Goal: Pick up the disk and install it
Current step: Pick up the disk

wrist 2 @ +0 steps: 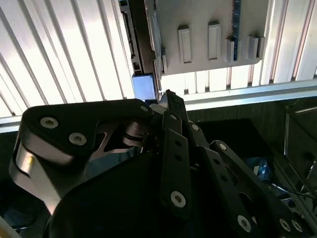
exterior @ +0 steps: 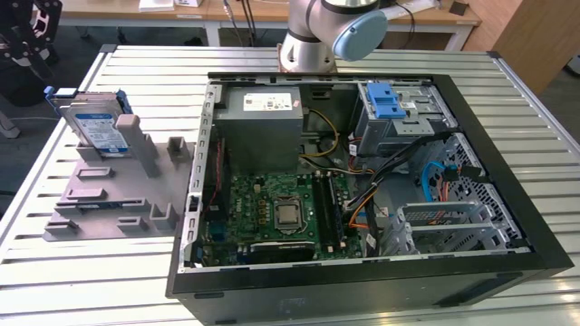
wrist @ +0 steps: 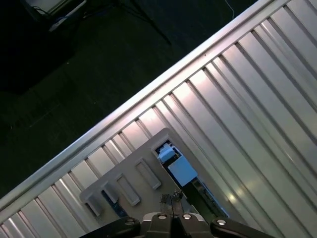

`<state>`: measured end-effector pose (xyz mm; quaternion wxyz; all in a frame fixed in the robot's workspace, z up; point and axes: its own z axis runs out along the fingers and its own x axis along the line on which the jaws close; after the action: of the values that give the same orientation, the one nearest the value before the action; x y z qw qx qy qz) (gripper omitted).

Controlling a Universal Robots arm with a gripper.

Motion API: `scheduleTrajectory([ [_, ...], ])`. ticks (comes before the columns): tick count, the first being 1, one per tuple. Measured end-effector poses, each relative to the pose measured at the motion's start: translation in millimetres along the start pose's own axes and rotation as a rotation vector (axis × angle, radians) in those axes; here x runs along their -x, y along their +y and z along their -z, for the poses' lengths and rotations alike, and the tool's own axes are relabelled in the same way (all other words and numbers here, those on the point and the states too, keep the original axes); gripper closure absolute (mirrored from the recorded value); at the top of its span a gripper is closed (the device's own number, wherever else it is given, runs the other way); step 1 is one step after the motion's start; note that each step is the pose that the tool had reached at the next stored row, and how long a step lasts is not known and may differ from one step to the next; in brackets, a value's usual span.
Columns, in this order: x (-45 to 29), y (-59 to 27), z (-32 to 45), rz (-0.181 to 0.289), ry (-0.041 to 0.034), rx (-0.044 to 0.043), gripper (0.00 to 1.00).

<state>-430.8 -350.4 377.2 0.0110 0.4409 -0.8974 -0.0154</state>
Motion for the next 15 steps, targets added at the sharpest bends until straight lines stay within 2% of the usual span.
scheduleTrajectory([
  [15,0.0,-0.1,-0.8,0.199,0.0072,-0.0017,0.89],
])
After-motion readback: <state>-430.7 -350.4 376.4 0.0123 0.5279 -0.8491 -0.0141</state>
